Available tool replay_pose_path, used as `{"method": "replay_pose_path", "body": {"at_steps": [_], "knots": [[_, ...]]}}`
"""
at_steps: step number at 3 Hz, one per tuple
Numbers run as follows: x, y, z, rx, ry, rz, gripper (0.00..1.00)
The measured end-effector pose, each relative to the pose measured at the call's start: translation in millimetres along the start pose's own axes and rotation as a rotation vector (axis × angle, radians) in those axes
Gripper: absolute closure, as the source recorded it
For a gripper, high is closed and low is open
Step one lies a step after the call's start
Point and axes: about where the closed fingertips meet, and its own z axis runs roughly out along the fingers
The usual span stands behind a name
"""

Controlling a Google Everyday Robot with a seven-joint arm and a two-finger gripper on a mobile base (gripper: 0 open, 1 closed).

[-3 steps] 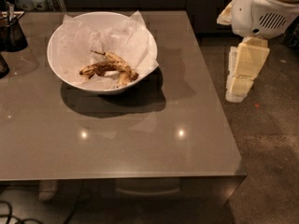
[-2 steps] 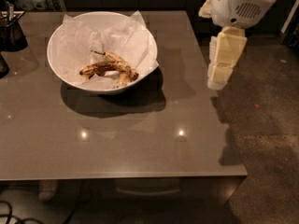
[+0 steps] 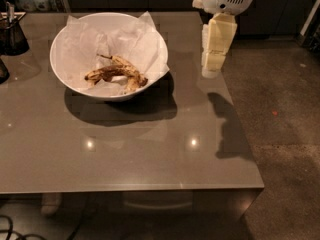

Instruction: Pick banana from white bowl

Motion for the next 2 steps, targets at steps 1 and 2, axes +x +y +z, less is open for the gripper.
{"method": "replay_pose_path", "body": {"at_steps": [1, 2], "knots": [[-5, -5, 5, 0.004, -0.024, -0.007, 0.00], [-26, -28, 21, -0.013, -0.036, -0.050, 0.00]]}}
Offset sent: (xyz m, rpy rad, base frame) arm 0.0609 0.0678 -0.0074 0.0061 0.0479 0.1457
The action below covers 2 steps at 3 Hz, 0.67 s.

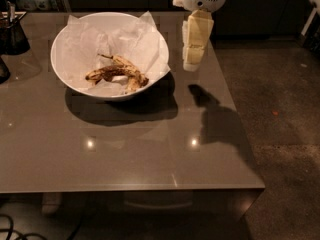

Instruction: Pick banana from white bowl

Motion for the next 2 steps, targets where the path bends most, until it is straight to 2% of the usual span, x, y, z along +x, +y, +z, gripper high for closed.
{"method": "replay_pose_path", "body": {"at_steps": [1, 2], "knots": [[-40.7, -34.7, 14.6, 0.028, -0.001, -0.093, 0.00], [-40.8, -34.9, 14.7, 0.028, -0.001, -0.094, 0.00]]}}
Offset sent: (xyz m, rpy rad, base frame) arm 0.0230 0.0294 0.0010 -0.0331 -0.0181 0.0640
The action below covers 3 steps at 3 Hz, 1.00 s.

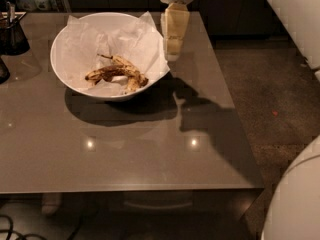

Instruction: Pick banana from white bowl

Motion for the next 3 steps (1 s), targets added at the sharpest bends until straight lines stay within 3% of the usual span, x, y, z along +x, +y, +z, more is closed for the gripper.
{"method": "replay_pose_path", "body": {"at_steps": [1, 2, 3], "knots": [[-7, -8, 8, 0.001, 0.007, -0.026, 0.00], [-33, -39, 44, -0.045, 0.061, -0.074, 0.00], [-38, -48, 49, -0.019, 0.043, -0.074, 0.00]]}}
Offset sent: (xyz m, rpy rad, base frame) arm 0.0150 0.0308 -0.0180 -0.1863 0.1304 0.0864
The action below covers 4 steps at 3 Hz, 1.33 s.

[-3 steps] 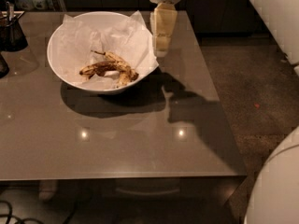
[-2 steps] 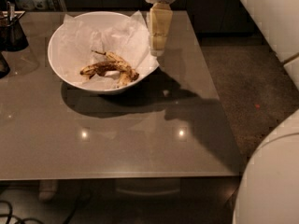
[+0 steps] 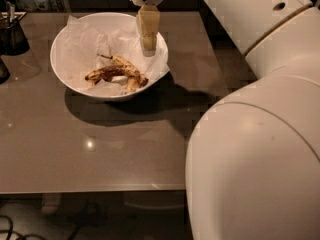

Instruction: Pick banana from white bowl

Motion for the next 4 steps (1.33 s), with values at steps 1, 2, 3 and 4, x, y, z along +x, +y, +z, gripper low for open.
{"method": "replay_pose_path", "body": {"at_steps": [1, 2, 3, 4], "knots": [[1, 5, 8, -0.013, -0.036, 0.032, 0.00], [0, 14, 14, -0.034, -0.069, 0.071, 0.00], [-2, 21, 23, -0.060, -0.100, 0.112, 0.09], [-4, 19, 29, -0.081, -0.107, 0.123, 0.23]]}}
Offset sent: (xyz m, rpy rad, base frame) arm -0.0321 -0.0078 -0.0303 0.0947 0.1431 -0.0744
